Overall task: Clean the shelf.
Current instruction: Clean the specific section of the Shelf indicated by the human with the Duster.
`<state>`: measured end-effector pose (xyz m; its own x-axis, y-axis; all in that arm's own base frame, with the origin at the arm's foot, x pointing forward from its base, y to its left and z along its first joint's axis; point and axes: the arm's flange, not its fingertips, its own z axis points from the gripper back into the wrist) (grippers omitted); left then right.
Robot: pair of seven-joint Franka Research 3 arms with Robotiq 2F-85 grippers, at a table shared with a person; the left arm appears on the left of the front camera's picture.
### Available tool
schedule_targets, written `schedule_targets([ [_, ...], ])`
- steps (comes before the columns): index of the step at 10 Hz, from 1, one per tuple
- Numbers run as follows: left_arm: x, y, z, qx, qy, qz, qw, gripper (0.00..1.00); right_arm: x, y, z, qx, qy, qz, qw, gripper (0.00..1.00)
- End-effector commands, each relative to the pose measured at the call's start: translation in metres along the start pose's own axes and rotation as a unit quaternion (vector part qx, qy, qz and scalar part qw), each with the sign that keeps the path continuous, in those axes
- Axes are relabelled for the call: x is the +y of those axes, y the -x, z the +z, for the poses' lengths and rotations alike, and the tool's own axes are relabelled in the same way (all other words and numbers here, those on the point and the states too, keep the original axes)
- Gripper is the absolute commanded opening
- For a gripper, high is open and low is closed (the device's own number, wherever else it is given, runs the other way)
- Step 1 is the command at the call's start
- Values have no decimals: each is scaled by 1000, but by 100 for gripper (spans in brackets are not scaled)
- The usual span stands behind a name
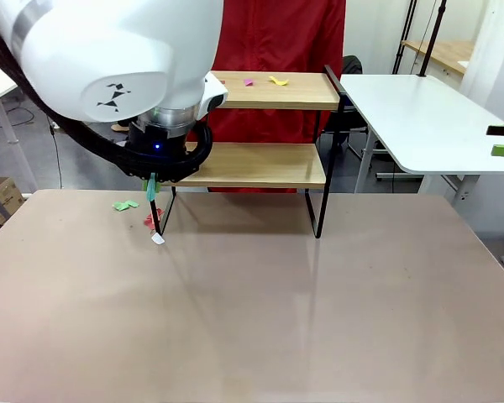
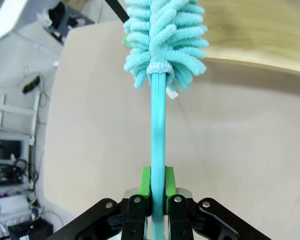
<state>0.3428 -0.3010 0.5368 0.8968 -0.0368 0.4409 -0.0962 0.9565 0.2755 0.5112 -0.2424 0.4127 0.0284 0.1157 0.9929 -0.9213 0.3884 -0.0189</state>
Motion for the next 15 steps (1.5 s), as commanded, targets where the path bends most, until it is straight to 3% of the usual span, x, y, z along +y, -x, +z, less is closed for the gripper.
schedule_targets([
  [1,21,17,-4,-31,11,-60,998,13,1,-2,-1,0,0,2,1000,100],
  [4,53,39,-1,-38,66,-188,979,13,1,-2,-1,0,0,2,1000,100],
  [7,88,43,0,-68,189,-290,936,13,1,-2,-1,0,0,2,1000,100],
  [11,129,49,-4,-19,236,-398,886,13,1,-2,-1,0,0,2,1000,100],
  [13,157,53,21,-9,243,-407,880,13,1,-2,-1,0,0,2,1000,100],
  [15,182,58,43,29,266,-453,850,13,1,-2,-1,0,0,2,1000,100],
])
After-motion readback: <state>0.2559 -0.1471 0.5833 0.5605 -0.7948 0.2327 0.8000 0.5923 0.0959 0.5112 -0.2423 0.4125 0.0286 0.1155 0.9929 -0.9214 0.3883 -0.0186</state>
